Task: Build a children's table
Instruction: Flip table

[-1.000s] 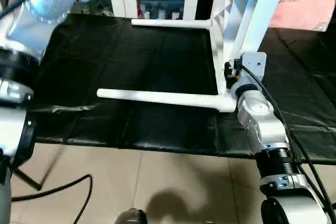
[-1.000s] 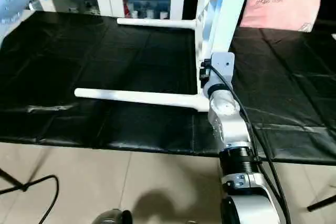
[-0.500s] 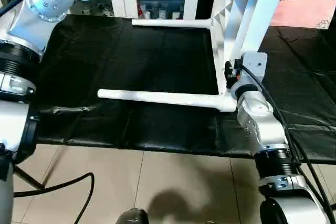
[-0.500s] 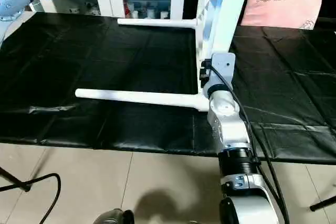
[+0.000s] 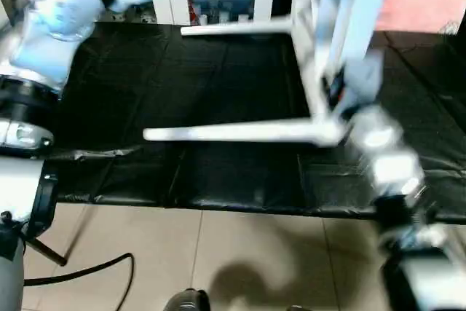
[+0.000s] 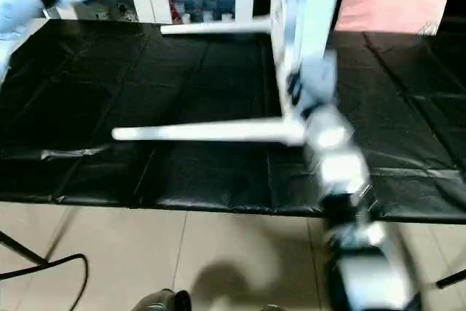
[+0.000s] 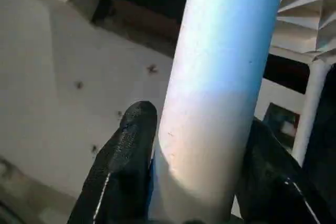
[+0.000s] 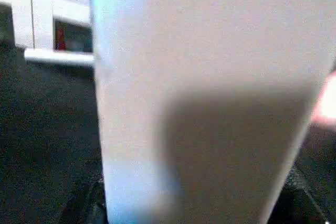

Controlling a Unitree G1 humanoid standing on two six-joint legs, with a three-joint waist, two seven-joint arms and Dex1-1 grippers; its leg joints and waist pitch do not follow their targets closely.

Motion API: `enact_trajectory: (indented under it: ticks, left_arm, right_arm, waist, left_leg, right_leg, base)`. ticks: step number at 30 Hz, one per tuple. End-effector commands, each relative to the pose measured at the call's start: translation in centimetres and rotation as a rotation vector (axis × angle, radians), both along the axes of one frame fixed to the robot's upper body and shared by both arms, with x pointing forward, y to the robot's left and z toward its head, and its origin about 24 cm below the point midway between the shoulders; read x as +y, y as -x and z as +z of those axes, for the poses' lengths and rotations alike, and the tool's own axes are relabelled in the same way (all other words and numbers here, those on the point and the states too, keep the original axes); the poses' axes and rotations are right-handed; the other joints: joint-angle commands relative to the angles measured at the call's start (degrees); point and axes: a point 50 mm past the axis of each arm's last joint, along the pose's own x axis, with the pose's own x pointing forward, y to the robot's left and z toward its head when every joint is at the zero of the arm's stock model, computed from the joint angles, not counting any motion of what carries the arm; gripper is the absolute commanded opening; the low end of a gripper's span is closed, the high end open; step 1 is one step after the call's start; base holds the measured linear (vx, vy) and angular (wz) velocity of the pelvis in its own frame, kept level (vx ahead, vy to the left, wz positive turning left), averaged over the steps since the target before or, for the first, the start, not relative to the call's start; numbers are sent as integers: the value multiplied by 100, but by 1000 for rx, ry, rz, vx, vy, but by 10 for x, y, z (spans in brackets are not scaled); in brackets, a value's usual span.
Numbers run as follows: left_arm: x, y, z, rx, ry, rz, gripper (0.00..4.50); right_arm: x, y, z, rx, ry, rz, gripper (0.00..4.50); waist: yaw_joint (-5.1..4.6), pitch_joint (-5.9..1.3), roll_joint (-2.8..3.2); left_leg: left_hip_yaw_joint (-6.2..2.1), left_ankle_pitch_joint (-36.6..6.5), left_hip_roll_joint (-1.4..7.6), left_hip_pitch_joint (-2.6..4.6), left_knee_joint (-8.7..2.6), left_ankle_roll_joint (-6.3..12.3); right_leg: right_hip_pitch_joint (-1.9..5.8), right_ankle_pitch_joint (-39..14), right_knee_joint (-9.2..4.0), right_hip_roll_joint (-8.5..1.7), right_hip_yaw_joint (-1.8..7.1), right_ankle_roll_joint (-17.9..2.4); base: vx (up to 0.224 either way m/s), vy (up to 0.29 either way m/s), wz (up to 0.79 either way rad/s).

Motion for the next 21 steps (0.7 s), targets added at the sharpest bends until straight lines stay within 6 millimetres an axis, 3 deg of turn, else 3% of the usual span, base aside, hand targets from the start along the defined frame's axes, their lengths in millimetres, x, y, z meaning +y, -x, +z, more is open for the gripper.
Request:
enact_trajectory:
  ticks: [1, 4, 7, 10, 11, 13, 15, 17, 21]
  left_arm:
    - [26, 1, -4, 27, 319, 12, 185]
    - [36, 3, -11, 58, 469, 14, 185]
    - [44, 5, -26, 107, 615, 15, 185]
    - [49, 9, -55, 195, 750, 40, 185]
    - [49, 9, -55, 195, 750, 40, 185]
    - [50, 13, -78, 258, 781, 82, 185]
    - [50, 15, -84, 273, 785, 98, 185]
    - [46, 17, -90, 296, 765, 98, 185]
    - [42, 18, -88, 303, 746, 88, 185]
  right_arm:
    - [-18, 0, 64, -229, 59, -35, 189]
    - [-31, -1, 106, -328, 100, -36, 189]
    - [-40, 2, 144, -411, 127, -32, 189]
    - [-39, 7, 172, -430, 110, 123, 189]
    - [-39, 7, 172, -430, 110, 123, 189]
    - [-22, 14, 174, -380, 120, 368, 189]
    - [-15, 17, 172, -354, 130, 472, 189]
    - [-3, 21, 154, -274, 224, 613, 189]
    - [-1, 17, 145, -232, 259, 634, 189]
  waist:
    - [31, -576, -147]
    - [61, -578, -124]
    - [64, -563, -137]
    - [57, -551, -128]
    - [55, -541, -126]
    - [57, -527, -122]
    - [55, -513, -143]
    - [86, -486, -139]
    - [22, -413, -166]
  left_leg:
    - [-195, -519, 249, 320, -192, 114]
    - [-178, -423, 247, 293, -137, 336]
    - [-198, -578, 279, 303, -145, 290]
    - [-209, -738, 312, 316, -141, 255]
    - [-224, -742, 319, 308, -155, 249]
    - [-227, -855, 330, 327, -167, 201]
    - [-219, -1114, 336, 358, -186, 95]
    - [-225, -1397, 344, 384, -210, -26]
    - [-256, -2395, 306, 453, -288, -488]
  right_leg:
    - [213, 786, -302, -392, 120, -1338]
    - [178, 922, -276, -369, 109, -1425]
    - [165, 629, -296, -363, 91, -1451]
    - [158, 465, -276, -367, 83, -1477]
    - [154, 421, -289, -362, 79, -1462]
    - [142, 315, -299, -358, 81, -1426]
    - [119, 128, -330, -356, 87, -1344]
    - [103, -241, -380, -402, 102, -1285]
    - [29, -1541, -504, -428, 108, -1058]
  base:
    - [0, 0, 0]
    - [0, 0, 0]
    - [0, 0, 0]
    - [0, 0, 0]
    - [0, 0, 0]
    - [0, 0, 0]
    - [0, 0, 0]
    - [0, 0, 0]
    - [-16, 5, 0]
